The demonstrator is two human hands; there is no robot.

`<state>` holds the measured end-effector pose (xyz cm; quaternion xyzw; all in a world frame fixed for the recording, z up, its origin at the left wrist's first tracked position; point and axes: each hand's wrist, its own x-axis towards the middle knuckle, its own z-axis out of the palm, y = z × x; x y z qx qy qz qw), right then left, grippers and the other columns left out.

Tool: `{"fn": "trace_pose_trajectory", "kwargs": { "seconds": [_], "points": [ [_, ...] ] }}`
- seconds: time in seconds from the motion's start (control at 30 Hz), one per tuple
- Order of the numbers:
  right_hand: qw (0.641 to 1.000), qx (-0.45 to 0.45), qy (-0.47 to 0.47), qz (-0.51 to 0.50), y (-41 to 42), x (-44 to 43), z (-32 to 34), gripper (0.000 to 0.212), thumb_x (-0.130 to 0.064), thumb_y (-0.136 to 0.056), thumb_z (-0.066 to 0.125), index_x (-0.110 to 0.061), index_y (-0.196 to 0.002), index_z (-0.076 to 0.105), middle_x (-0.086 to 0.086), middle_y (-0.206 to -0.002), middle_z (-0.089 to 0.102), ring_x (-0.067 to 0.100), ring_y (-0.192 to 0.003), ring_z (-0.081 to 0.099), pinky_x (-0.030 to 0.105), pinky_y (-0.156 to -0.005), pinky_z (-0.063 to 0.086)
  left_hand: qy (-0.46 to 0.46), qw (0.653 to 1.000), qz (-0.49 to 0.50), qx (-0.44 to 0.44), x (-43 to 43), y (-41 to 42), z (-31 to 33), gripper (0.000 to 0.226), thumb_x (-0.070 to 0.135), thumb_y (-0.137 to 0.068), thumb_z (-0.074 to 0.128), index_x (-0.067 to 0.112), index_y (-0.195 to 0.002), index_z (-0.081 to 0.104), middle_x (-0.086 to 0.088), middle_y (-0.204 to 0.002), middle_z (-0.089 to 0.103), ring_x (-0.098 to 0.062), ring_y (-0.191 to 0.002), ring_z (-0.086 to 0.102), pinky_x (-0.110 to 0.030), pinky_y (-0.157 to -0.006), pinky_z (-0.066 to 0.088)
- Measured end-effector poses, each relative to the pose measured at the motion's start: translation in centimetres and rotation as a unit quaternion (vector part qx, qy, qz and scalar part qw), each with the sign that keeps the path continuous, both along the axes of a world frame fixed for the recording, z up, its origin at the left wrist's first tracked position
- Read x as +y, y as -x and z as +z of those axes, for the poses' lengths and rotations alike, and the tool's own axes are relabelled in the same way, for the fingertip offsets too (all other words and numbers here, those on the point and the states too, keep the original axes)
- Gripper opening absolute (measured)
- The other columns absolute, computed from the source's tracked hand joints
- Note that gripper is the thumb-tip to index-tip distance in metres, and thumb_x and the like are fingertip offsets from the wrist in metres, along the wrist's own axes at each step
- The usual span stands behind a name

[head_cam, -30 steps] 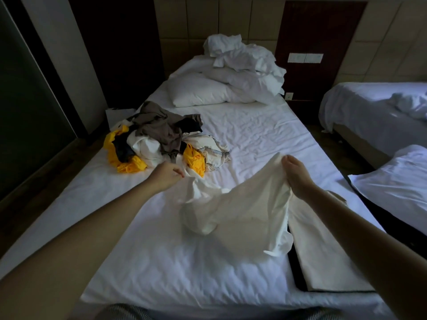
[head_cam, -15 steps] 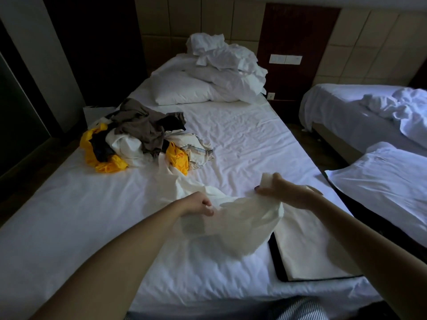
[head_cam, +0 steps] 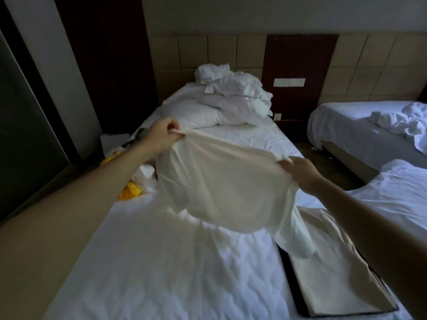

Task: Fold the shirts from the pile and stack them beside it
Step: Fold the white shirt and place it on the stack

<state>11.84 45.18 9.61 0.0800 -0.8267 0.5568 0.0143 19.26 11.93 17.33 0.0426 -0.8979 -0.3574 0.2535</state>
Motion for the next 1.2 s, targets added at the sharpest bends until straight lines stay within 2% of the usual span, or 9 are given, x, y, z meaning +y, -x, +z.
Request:
{"fn": "trace_pose_trajectory", "kwargs": {
  "seconds": [0.13, 0.23, 0.33, 0.47, 0.57, 0.7, 0.8, 0.97, 1.2],
  "points": [
    [0.983, -0.055, 0.137, 0.106, 0.7, -0.3, 6.1, 0.042, -0.035, -0.090, 0.059, 0.000, -0.113, 0.059, 0.008, -0.089, 0.063, 0.006, -0.064, 0.065, 0.020, -0.055, 0.052, 0.078, 0.989, -0.019, -0.126, -2.2, -1.5, 5.1, 0.038, 0.029, -0.085, 0.070, 0.010, -0.116, 0.058, 0.001, -0.105, 0.056, -0.014, -0.097, 0.052, -0.025, -0.077, 0.043],
    [0.978, -0.040, 0.100, 0.181, 0.4, 0.0, 9.9, 0.085, -0.063, -0.051, 0.080, -0.001, -0.107, 0.062, 0.007, -0.086, 0.067, 0.014, -0.073, 0.066, 0.026, -0.064, 0.057, 0.140, 0.945, -0.060, -0.288, -3.7, -3.9, 8.2, 0.065, 0.066, -0.066, 0.069, 0.015, -0.106, 0.071, 0.002, -0.104, 0.068, -0.016, -0.097, 0.061, -0.031, -0.087, 0.048],
    [0.974, 0.007, 0.109, 0.196, 0.2, -0.1, 13.0, 0.052, -0.048, -0.077, 0.067, -0.006, -0.107, 0.061, 0.009, -0.093, 0.063, 0.015, -0.077, 0.062, 0.024, -0.065, 0.056, 0.104, 0.974, -0.071, -0.187, -4.7, -4.9, 10.4, 0.065, 0.083, -0.047, 0.064, 0.028, -0.081, 0.075, 0.008, -0.081, 0.071, -0.005, -0.077, 0.064, -0.024, -0.070, 0.047],
    [0.968, 0.095, 0.176, 0.153, 0.6, -0.5, 16.4, 0.031, -0.038, -0.087, 0.054, -0.012, -0.100, 0.064, 0.006, -0.088, 0.061, 0.014, -0.076, 0.058, 0.027, -0.069, 0.053, -0.062, 0.994, -0.064, 0.069, -4.4, -3.9, 12.0, 0.009, 0.035, -0.082, 0.068, 0.026, -0.083, 0.068, 0.006, -0.085, 0.065, -0.008, -0.079, 0.060, -0.020, -0.067, 0.045],
    [0.982, 0.153, 0.046, 0.098, 1.3, -1.1, 16.5, 0.027, -0.028, -0.095, 0.053, -0.003, -0.097, 0.064, 0.007, -0.083, 0.059, 0.014, -0.072, 0.054, 0.023, -0.065, 0.046, -0.047, 0.994, -0.099, 0.004, -4.6, -3.4, 11.7, 0.013, 0.020, -0.087, 0.067, 0.024, -0.099, 0.065, 0.007, -0.099, 0.061, -0.007, -0.088, 0.059, -0.015, -0.069, 0.045],
    [0.980, 0.153, -0.098, 0.083, 1.7, -1.6, 14.5, 0.024, -0.024, -0.092, 0.059, -0.003, -0.089, 0.069, 0.010, -0.077, 0.061, 0.011, -0.061, 0.052, 0.012, -0.050, 0.041, 0.215, 0.953, -0.020, -0.212, -6.4, -2.4, 9.3, 0.025, 0.030, -0.089, 0.065, 0.012, -0.106, 0.067, 0.000, -0.101, 0.063, -0.014, -0.090, 0.057, -0.025, -0.074, 0.044],
    [0.980, 0.189, -0.064, 0.004, 2.5, -1.9, 13.3, 0.038, -0.025, -0.090, 0.062, 0.012, -0.090, 0.065, 0.030, -0.076, 0.057, 0.019, -0.064, 0.045, 0.026, -0.056, 0.035, 0.110, 0.989, 0.025, -0.094, -6.0, -1.8, 8.2, 0.029, 0.024, -0.094, 0.058, 0.009, -0.068, 0.060, -0.007, -0.068, 0.052, -0.018, -0.064, 0.049, -0.029, -0.057, 0.033],
    [0.939, 0.311, -0.027, -0.147, 3.2, -2.1, 13.3, 0.045, -0.030, -0.090, 0.059, 0.009, -0.068, 0.059, 0.013, -0.058, 0.048, 0.013, -0.049, 0.033, 0.027, -0.051, 0.026, 0.060, 0.991, 0.046, 0.111, -4.7, -1.5, 8.2, 0.031, 0.025, -0.101, 0.042, 0.019, -0.072, 0.048, -0.002, -0.071, 0.046, -0.015, -0.063, 0.045, -0.031, -0.059, 0.031],
    [0.968, -0.014, -0.195, 0.159, 3.5, -0.5, 8.6, 0.038, -0.041, -0.084, 0.066, -0.004, -0.079, 0.068, 0.009, -0.079, 0.064, 0.020, -0.078, 0.059, 0.028, -0.074, 0.049, 0.033, 0.916, -0.111, -0.385, -7.6, -2.5, 4.1, 0.064, 0.069, -0.066, 0.066, 0.014, -0.098, 0.071, -0.005, -0.094, 0.070, -0.017, -0.086, 0.066, -0.023, -0.070, 0.050]
  ]
}}
